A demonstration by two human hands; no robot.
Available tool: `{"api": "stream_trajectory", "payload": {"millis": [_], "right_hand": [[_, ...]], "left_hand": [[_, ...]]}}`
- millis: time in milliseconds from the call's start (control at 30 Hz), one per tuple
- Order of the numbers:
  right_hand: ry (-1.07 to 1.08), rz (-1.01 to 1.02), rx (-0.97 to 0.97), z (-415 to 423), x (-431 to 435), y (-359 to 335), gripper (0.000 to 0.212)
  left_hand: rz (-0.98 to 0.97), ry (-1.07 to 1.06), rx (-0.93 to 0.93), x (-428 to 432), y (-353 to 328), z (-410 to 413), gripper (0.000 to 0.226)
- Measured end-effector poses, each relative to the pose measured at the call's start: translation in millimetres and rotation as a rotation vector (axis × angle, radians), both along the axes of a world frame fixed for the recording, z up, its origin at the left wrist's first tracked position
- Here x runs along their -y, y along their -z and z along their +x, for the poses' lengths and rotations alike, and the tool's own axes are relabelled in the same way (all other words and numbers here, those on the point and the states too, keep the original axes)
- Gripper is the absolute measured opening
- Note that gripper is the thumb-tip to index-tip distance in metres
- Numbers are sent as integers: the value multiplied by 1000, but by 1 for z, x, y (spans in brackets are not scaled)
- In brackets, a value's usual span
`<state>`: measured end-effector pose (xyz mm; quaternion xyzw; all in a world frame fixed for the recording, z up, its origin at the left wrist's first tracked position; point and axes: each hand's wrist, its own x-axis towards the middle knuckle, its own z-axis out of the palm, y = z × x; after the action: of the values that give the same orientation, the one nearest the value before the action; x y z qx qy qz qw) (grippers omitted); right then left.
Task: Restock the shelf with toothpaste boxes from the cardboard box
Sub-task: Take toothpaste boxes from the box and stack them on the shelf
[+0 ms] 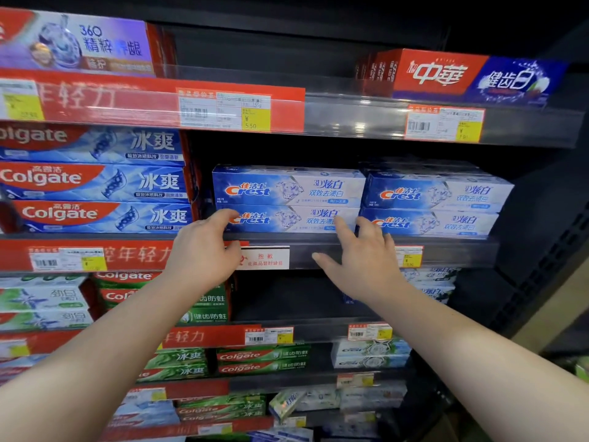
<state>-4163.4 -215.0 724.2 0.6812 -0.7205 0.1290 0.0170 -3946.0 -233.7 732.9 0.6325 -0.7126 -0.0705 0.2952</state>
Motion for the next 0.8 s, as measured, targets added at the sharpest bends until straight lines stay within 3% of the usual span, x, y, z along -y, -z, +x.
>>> {"api": "stream_trajectory", "payload": {"millis": [367,667,800], "right_hand": [[27,44,-59,3,8,-5,76],[-63,77,-25,-10,0,-12,71],[-160,46,-47,-23,-7,-20,65]], "left_hand": [[38,28,131,9,-5,0,51],[5,55,80,-3,-3,5,56],[-12,-26,30,-26,-2,10,59]]}}
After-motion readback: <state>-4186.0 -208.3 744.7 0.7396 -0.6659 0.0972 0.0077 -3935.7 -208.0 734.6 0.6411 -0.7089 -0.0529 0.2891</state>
